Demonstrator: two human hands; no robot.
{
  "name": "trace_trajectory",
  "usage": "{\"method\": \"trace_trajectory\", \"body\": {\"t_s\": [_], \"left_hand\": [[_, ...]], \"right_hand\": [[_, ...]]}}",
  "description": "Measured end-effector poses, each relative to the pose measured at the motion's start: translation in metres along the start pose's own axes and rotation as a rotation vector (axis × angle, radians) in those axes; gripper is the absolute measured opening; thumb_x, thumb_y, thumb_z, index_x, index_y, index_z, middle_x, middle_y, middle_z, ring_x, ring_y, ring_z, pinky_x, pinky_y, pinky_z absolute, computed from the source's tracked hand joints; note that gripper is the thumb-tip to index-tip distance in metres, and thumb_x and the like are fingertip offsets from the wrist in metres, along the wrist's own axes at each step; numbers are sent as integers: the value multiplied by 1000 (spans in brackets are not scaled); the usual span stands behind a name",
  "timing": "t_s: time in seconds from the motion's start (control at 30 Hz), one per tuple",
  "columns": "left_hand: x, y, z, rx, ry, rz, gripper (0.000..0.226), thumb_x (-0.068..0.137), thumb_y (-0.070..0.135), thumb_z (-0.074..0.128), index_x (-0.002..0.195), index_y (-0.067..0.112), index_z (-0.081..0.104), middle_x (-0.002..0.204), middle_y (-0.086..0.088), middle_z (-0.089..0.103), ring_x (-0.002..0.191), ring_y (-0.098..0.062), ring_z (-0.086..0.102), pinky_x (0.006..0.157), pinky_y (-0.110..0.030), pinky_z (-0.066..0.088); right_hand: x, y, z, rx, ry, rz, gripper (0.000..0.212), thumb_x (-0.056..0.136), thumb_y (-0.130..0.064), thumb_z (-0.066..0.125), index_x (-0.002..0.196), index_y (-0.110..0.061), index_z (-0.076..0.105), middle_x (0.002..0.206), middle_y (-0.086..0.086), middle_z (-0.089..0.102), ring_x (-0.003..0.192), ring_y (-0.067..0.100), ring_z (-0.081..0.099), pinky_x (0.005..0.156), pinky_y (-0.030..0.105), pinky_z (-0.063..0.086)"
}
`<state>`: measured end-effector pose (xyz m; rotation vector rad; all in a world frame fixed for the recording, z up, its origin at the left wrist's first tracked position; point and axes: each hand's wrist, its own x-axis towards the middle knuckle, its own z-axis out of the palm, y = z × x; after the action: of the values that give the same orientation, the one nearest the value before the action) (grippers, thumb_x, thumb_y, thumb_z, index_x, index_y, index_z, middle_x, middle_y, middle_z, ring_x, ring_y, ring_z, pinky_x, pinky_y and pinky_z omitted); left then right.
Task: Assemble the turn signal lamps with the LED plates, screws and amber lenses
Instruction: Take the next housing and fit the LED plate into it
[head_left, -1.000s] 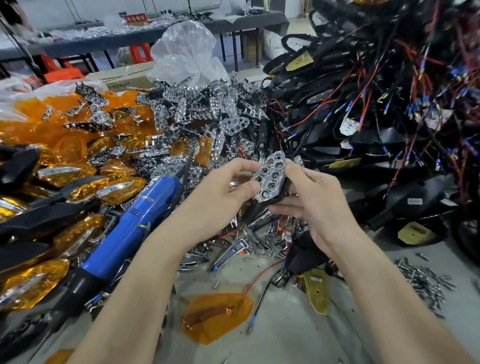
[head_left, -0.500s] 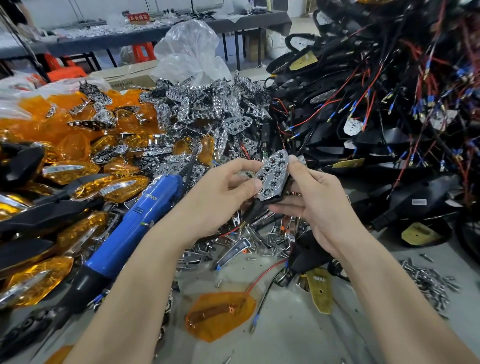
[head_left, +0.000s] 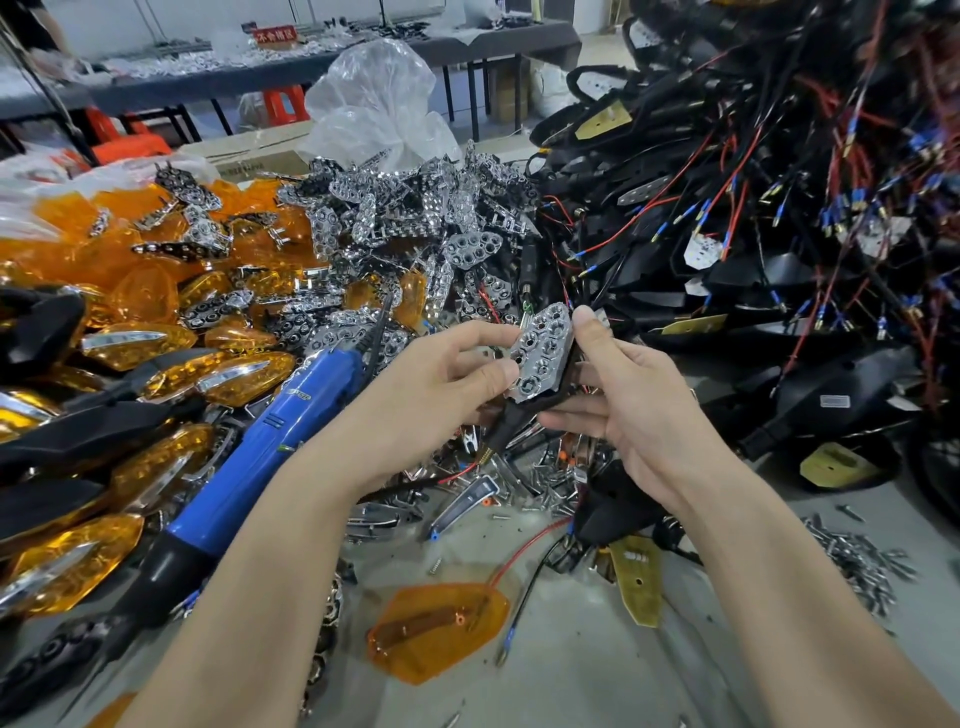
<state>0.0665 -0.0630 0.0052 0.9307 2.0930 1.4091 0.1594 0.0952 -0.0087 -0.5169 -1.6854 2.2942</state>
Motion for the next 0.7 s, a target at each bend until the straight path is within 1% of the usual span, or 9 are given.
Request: {"method": "trace_trajectory", "body": {"t_s": [0.07,0.17,0.2,0.27,0.33,0.47,0.6,0.7], "left_hand": [[-2,1,-2,-22,0,-8,20,102,25,57,116,38,63,99,14,76,94,-4,72,75,-21,56],[-3,3,-4,-35,-1,-32,17,101,28,58,113,41,62,99,14,76,97,-6,71,77,-25,57],[-3,3,-3,-46,-5,-39,17,102,28,57,113,40,62,100,12,76,97,-8,72,76,-26,57],[-2,5,-1,-84,-10,-60,18,102,25,56,114,37,62,102,7,76,96,-12,73,71,-23,57],[-2,7,1,-123,-9,-80,19,102,22,55,115,33,62,102,3,76,95,-16,73,68,-20,56],[-3,9,2,-146,-5,-87,19,102,20,54,115,31,63,94,7,76,93,-16,74,69,-22,58],[-4,11,4,-176,9,-81,18,102,23,56,118,27,62,100,5,77,92,-17,75,68,-25,60],[-5,13,6,-163,17,-65,17,101,27,58,117,28,62,102,5,77,95,-16,74,71,-27,61]], "right_hand": [[0,0,-1,6,0,5,47,100,-51,54,109,-10,75,95,17,79,77,27,78,63,28,61],[0,0,-1,11,-18,1,47,97,-54,56,108,-13,76,95,15,79,78,27,78,64,29,61],[1,0,-1,12,-25,-3,47,94,-56,58,107,-15,77,95,14,79,78,27,78,64,29,61],[1,1,0,13,-35,-10,49,85,-60,61,102,-18,78,94,12,79,77,26,78,63,28,61],[1,1,-1,13,-39,-12,48,81,-61,62,97,-20,80,93,11,80,77,26,78,62,28,61],[1,1,-1,20,-44,-10,45,80,-62,64,92,-22,82,93,12,79,76,26,78,62,28,61],[0,2,0,33,-41,-10,44,81,-59,64,95,-20,80,93,13,79,76,25,78,61,28,61],[0,1,0,44,-43,-11,45,83,-57,63,101,-18,78,93,12,79,77,25,78,61,27,61]]}}
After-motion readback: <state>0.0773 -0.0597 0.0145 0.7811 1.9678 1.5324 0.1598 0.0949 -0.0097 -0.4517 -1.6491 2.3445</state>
